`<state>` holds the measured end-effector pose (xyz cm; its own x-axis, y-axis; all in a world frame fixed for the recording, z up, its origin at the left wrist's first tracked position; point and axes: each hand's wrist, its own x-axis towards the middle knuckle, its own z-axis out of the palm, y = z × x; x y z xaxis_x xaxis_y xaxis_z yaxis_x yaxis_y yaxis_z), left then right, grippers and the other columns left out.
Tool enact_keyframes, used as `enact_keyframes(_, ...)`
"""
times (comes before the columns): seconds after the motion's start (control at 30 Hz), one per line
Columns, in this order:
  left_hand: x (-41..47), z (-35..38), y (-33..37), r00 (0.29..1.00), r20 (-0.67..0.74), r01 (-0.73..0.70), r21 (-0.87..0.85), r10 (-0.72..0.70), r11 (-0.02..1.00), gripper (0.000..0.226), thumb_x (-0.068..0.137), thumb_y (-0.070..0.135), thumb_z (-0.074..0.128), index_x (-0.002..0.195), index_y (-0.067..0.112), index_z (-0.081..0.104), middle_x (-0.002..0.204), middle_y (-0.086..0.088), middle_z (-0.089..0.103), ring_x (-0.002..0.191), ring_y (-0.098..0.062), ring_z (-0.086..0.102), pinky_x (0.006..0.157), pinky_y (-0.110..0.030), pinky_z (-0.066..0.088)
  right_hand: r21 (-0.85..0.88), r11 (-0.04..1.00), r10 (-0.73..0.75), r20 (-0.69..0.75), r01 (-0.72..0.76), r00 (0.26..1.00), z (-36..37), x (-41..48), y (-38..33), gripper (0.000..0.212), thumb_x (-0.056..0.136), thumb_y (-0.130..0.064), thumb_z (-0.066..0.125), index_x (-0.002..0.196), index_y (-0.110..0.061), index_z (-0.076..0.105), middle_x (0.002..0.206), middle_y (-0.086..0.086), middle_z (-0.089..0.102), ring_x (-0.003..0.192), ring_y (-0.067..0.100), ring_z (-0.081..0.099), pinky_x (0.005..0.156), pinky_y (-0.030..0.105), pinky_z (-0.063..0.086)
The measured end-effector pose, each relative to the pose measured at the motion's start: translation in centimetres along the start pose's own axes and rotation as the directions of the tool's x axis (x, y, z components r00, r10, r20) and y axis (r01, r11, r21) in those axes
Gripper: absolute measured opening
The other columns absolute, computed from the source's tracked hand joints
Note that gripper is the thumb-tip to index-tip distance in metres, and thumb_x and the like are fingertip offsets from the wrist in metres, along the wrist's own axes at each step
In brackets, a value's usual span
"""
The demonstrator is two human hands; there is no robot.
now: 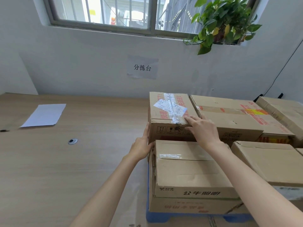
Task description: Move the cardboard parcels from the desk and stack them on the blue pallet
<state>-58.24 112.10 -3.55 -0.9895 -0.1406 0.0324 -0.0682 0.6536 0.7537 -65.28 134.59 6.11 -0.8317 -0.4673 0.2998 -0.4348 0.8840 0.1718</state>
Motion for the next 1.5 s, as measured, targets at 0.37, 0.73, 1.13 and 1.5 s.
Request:
enact_keyframes(0.37, 1.4, -4.9, 7.3, 0.956, -0.291, 0.049, 0.269, 0.033, 0.962, 0.072, 0.088, 0.022, 0.05, 0.151, 0.024, 0.016, 0.139, -0.007, 0.049, 0.129, -0.03, 0.039, 0.103, -0.047, 0.032, -0.03, 0.992, 0.124, 0.024, -0.123, 0.992, -2.5, -0.6, 8.7, 0.077, 0.086, -0.05, 0.063, 0.15, -0.027, 0.028, 0.145, -0.003, 0.046, 0.128, 0.025, 0.041, 0.095, 0.04, 0.045)
enact_keyframes(0.73, 4.4, 5.9, 21.5, 0.965, -0.014, -0.214, 0.534, 0.261, 0.818, 0.067, 0.092, 0.049, 0.051, 0.15, 0.027, 0.024, 0.153, 0.002, 0.034, 0.143, -0.024, 0.023, 0.115, -0.047, 0.018, -0.147, 0.962, 0.258, 0.204, -0.231, 0.944, 0.7, -4.2, 21.8, 0.082, 0.089, -0.052, 0.056, 0.154, -0.028, 0.012, 0.158, 0.015, 0.021, 0.145, 0.034, 0.019, 0.115, 0.044, 0.025)
enact_keyframes(1.13, 6.8, 18.1, 29.6, 0.986, 0.105, -0.167, 0.695, 0.132, 0.699, 0.059, 0.096, 0.044, 0.048, 0.149, 0.032, 0.025, 0.159, 0.006, 0.019, 0.144, -0.024, 0.023, 0.116, -0.053, 0.016, 0.164, 0.98, 0.1, 0.063, -0.109, 0.993, -0.3, -6.6, 34.8, 0.061, 0.091, -0.048, 0.057, 0.145, -0.028, 0.037, 0.143, 0.0, 0.049, 0.129, 0.025, 0.041, 0.102, 0.039, 0.037)
enact_keyframes(1.5, 10.3, 24.6, 41.3, 0.969, 0.175, -0.245, 0.706, 0.172, 0.665, 0.071, 0.091, 0.055, 0.051, 0.15, 0.024, 0.026, 0.157, 0.002, 0.027, 0.145, -0.021, 0.023, 0.117, -0.054, 0.007, 0.132, 0.797, 0.572, 0.147, -0.589, 0.807, 1.8, -9.1, 53.2, 0.06, 0.093, -0.059, 0.044, 0.138, -0.02, 0.044, 0.13, 0.009, 0.059, 0.123, 0.032, 0.039, 0.092, 0.038, 0.037)
